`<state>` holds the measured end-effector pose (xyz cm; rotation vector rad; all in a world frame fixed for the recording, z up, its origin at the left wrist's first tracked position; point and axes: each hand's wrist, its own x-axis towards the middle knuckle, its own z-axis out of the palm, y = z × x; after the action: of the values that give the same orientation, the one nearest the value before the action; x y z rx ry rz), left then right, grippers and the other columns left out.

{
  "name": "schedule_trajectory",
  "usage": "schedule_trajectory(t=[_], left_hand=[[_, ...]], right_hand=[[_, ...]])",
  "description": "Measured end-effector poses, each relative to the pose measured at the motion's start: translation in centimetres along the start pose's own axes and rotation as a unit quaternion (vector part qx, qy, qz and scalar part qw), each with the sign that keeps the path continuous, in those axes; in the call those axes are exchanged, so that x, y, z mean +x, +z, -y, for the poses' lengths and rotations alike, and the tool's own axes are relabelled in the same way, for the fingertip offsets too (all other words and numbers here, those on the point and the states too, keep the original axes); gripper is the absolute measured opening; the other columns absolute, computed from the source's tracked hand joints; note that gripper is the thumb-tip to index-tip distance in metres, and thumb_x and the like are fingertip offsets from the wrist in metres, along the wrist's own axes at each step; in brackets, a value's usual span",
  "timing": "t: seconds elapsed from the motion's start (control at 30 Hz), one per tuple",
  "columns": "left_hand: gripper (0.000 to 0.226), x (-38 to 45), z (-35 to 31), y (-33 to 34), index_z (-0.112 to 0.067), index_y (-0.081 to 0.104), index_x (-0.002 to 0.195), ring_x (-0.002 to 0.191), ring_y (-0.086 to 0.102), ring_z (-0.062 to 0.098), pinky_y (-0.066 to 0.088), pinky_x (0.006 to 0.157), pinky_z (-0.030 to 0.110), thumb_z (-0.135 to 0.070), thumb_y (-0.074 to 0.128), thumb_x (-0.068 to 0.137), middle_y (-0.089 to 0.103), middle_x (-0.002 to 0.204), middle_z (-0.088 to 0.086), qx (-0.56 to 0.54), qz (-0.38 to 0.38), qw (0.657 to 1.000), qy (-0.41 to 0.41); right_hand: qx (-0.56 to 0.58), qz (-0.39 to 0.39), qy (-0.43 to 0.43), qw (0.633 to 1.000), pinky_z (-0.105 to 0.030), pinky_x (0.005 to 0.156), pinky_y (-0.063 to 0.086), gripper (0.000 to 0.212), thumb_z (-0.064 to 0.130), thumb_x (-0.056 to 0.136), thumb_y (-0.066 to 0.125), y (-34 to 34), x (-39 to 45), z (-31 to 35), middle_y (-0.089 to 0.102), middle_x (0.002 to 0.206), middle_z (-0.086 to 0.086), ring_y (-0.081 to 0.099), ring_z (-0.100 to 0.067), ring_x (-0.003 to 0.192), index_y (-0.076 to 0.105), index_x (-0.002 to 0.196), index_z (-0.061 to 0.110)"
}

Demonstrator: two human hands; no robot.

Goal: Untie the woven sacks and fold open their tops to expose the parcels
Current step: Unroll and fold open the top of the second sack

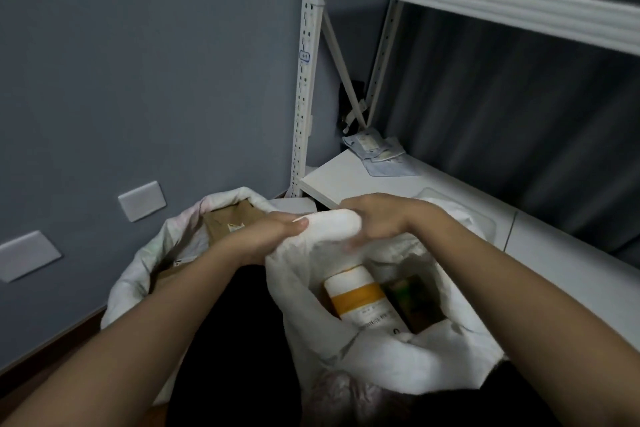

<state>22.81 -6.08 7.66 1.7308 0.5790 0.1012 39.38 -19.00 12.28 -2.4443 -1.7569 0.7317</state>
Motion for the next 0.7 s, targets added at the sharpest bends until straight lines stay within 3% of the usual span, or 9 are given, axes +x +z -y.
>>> schedule_trajectory(t=[0.07,0.1,0.2,0.3,0.4,0.47,0.53,0.6,0.7], left_hand=[[0.023,-0.2,-0.6,0.3,-0.013,0.059,0.086,0.08,0.056,0.008,0.044,0.063,0.01,-0.025,0.045,0.1,0.065,0.085,-0.003,0.011,0.01,0.997,-0.07],[0.027,-0.2,-0.8,0.6,-0.014,0.059,0.099,0.093,0.053,0.011,0.041,0.076,0.015,-0.034,0.041,0.1,0.06,0.102,-0.001,0.107,0.01,0.991,-0.073],[0.048,0.5,-1.3,2.4,-0.014,0.051,0.128,0.116,0.049,0.021,0.036,0.096,0.032,-0.049,0.037,0.097,0.053,0.126,0.004,0.324,0.0,0.945,0.032],[0.042,1.2,-1.0,3.7,-0.006,0.051,0.126,0.112,0.052,0.026,0.035,0.09,0.029,-0.035,0.035,0.101,0.058,0.123,0.013,0.348,-0.027,0.932,0.1],[0.041,2.2,-1.4,2.6,-0.004,0.051,0.131,0.124,0.047,0.025,0.032,0.096,0.024,-0.027,0.031,0.104,0.052,0.134,0.012,0.241,-0.017,0.97,0.006],[0.04,2.8,-1.6,2.1,-0.005,0.047,0.136,0.128,0.045,0.028,0.032,0.104,0.031,-0.025,0.033,0.104,0.049,0.139,0.014,0.275,0.008,0.961,-0.038],[0.041,2.9,-1.4,3.0,-0.014,0.04,0.139,0.125,0.046,0.029,0.034,0.102,0.036,-0.031,0.028,0.104,0.047,0.138,0.014,0.399,-0.005,0.917,-0.002],[0.043,2.2,-1.2,4.6,-0.017,0.045,0.128,0.113,0.051,0.027,0.038,0.091,0.036,-0.047,0.032,0.099,0.054,0.123,0.009,0.454,-0.067,0.882,0.103],[0.036,3.3,-0.7,5.6,-0.007,0.054,0.114,0.103,0.056,0.027,0.035,0.078,0.028,-0.036,0.039,0.1,0.061,0.11,0.013,0.357,-0.066,0.918,0.158]], right_hand=[[-0.157,-0.004,0.013,0.988,-0.029,0.067,0.04,0.029,0.033,0.075,0.073,0.6,-0.2,0.0,0.055,0.088,0.008,0.052,-0.017,0.08,0.057,0.098,0.025],[-0.168,-0.011,0.019,0.986,-0.028,0.063,0.038,0.022,0.027,0.076,0.069,1.0,0.0,0.0,0.055,0.085,0.004,0.052,-0.019,0.079,0.058,0.094,0.021],[0.004,0.009,0.051,0.999,-0.028,0.06,0.042,0.014,0.016,0.076,0.068,1.6,0.7,0.3,0.062,0.083,-0.004,0.059,-0.022,0.076,0.061,0.087,0.016],[0.06,0.019,0.044,0.997,-0.027,0.065,0.044,0.027,0.019,0.073,0.074,0.1,0.7,-0.4,0.06,0.088,0.004,0.058,-0.017,0.081,0.061,0.097,0.022],[-0.056,0.002,0.052,0.997,-0.028,0.067,0.039,0.037,0.032,0.074,0.075,-0.8,-0.3,-1.7,0.053,0.09,0.009,0.052,-0.015,0.083,0.056,0.105,0.028],[-0.119,-0.012,0.073,0.99,-0.026,0.063,0.037,0.027,0.034,0.075,0.071,-0.2,-0.8,-2.6,0.055,0.086,0.006,0.055,-0.018,0.08,0.06,0.099,0.027],[-0.032,-0.011,0.1,0.994,-0.025,0.057,0.039,0.017,0.029,0.074,0.069,0.8,-1.1,-3.2,0.06,0.082,-0.001,0.057,-0.019,0.074,0.063,0.087,0.02],[0.107,0.019,0.123,0.986,-0.025,0.059,0.043,0.026,0.031,0.066,0.069,0.8,-1.1,-3.4,0.065,0.083,-0.004,0.06,-0.019,0.071,0.066,0.086,0.015],[0.15,0.021,0.096,0.984,-0.03,0.068,0.048,0.034,0.036,0.063,0.071,-0.1,-0.9,-3.6,0.067,0.091,-0.002,0.064,-0.024,0.084,0.066,0.093,0.02]])
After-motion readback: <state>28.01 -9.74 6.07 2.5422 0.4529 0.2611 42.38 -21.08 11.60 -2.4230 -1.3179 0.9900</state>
